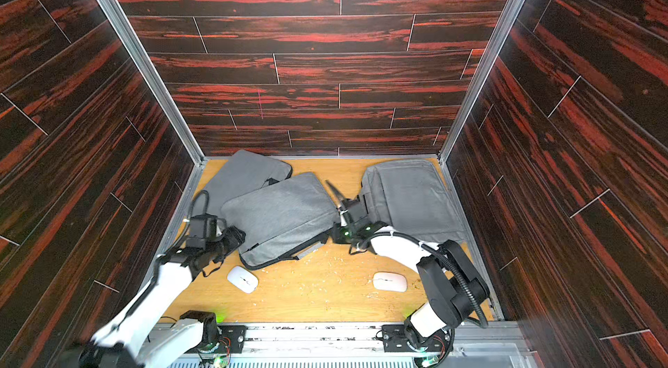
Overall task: Put the mouse into the laptop bag
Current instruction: Unzip the zipper on the zippered laptop bag.
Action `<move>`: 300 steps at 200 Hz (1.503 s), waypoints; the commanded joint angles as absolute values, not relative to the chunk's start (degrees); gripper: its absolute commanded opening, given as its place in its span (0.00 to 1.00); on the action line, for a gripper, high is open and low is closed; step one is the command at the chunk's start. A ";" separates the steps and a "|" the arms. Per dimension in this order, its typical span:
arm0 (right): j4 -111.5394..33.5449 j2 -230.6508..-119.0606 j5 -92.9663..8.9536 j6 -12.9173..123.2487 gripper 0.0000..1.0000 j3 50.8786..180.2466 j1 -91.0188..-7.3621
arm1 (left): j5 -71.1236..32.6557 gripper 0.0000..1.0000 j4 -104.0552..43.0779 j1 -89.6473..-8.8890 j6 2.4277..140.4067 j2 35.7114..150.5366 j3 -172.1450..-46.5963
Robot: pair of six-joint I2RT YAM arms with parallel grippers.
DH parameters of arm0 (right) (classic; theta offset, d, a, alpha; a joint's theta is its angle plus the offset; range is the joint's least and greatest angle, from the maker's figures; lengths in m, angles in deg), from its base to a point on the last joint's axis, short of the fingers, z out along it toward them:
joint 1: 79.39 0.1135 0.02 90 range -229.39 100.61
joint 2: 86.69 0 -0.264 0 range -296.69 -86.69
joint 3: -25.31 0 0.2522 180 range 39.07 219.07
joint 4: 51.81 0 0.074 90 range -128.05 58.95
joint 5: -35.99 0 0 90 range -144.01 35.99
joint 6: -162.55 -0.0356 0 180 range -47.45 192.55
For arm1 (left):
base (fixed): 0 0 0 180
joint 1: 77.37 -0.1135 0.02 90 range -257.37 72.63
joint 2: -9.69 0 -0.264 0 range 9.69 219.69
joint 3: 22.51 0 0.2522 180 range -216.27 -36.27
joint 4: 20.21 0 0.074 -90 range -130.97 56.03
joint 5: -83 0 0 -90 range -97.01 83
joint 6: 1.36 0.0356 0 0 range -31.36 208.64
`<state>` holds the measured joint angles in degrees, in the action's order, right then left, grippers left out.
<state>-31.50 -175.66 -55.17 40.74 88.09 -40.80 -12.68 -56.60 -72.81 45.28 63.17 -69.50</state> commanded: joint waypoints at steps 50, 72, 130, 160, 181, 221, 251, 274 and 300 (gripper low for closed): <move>-26.67 -184.42 -66.12 45.45 0.38 97.62 -40.78 | -11.03 0.45 -57.92 -63.72 40.77 62.14 -69.71; -26.02 -186.60 -68.17 46.45 0.38 99.29 -40.84 | -9.91 0.41 -54.68 -58.58 39.84 67.88 -72.01; -27.51 -191.39 -66.28 46.84 0.35 101.75 -41.34 | -10.42 0.36 -45.73 -53.35 38.37 82.30 -75.23; -28.48 -193.26 -64.98 46.53 0.30 102.86 -42.10 | -10.96 0.31 -42.82 -52.85 38.01 87.23 -73.64; -29.04 -193.83 -64.87 46.17 0.25 102.83 -42.81 | -10.70 0.26 -41.20 -52.85 37.75 89.84 -71.91; -29.76 -194.10 -63.60 44.87 0.00 101.62 -44.79 | -10.69 0.20 -39.46 -52.87 37.55 92.76 -68.99; -30.25 -193.66 -63.81 44.55 0.00 100.10 -45.85 | -10.26 0.16 -38.52 -52.85 37.74 94.61 -66.92; -31.61 -192.84 -62.22 43.87 0.00 98.07 -48.49 | -10.12 0.11 -36.78 -52.84 37.14 96.51 -64.92; -32.79 -191.28 -60.69 44.11 0.00 96.31 -52.46 | -8.45 0.09 -36.08 -52.85 36.39 98.32 -62.44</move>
